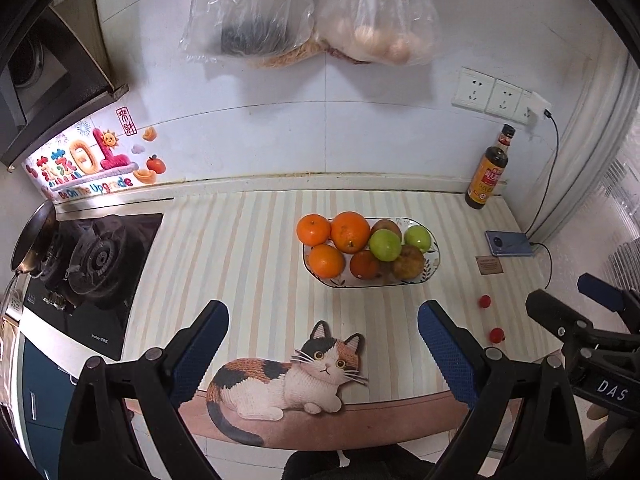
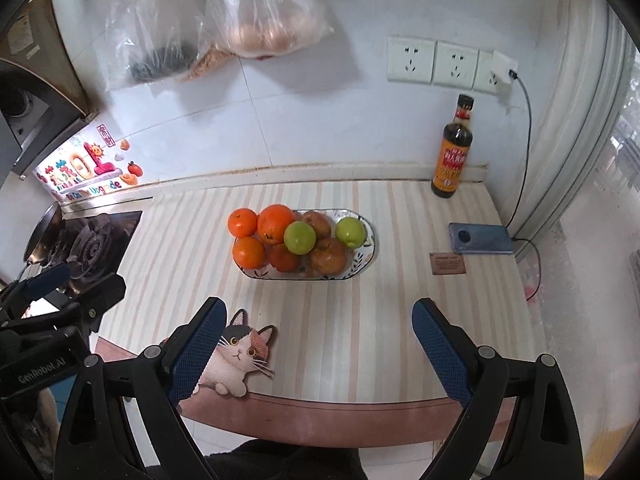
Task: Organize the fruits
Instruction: 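Lift both tools back and move them toward the red tomatoes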
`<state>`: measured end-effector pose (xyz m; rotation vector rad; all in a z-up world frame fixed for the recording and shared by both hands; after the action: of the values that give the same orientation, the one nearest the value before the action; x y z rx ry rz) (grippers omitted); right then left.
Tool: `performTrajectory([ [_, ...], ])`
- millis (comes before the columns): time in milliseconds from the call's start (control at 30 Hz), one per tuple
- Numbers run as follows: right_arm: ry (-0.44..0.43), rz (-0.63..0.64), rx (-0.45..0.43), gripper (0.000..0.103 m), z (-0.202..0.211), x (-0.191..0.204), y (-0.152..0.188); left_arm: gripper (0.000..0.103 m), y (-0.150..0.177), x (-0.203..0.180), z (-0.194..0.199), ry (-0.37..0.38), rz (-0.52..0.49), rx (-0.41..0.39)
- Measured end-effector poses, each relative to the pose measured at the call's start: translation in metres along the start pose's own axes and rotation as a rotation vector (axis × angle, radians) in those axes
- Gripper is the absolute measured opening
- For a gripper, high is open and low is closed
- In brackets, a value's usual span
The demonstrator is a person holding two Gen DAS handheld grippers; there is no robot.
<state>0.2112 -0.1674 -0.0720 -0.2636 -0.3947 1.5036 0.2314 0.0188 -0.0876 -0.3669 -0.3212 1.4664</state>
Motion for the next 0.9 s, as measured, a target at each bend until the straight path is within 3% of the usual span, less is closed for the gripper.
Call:
performTrajectory([
  [367,0.009,-0.008,-0.032,0.096,0.023,0.001,0.01,0.097,0.01,0.001,0.023,0.001,0.008,-0.053],
  [667,-0.025,-0.076,-0.06,0.1,0.024,-0.004,0.009,0.097,0.011,0.004,0.014,0.007,0.007,-0.036],
  [733,-0.037,-0.095,-0.069,0.1,0.021,-0.008,0.01,0.103,0.009,0.003,0.008,0.007,0.001,-0.034],
  [900,-0.088,-0.204,-0.036,0.1,-0.01,-0.048,0.014,0.103,0.001,-0.014,-0.014,-0.037,-0.021,-0.032],
])
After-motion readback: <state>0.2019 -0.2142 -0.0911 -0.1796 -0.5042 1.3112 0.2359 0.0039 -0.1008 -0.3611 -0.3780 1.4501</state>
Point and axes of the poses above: each gripper's, at about its wrist camera, not at the fingertips, and z roughly against the way its jaws point, x to its left, y to its underside, the point moved 2 cm from there along -z, roughly the way its jaws point, and after that the axes turned 9 degrees about x, right-handed, at the moved point
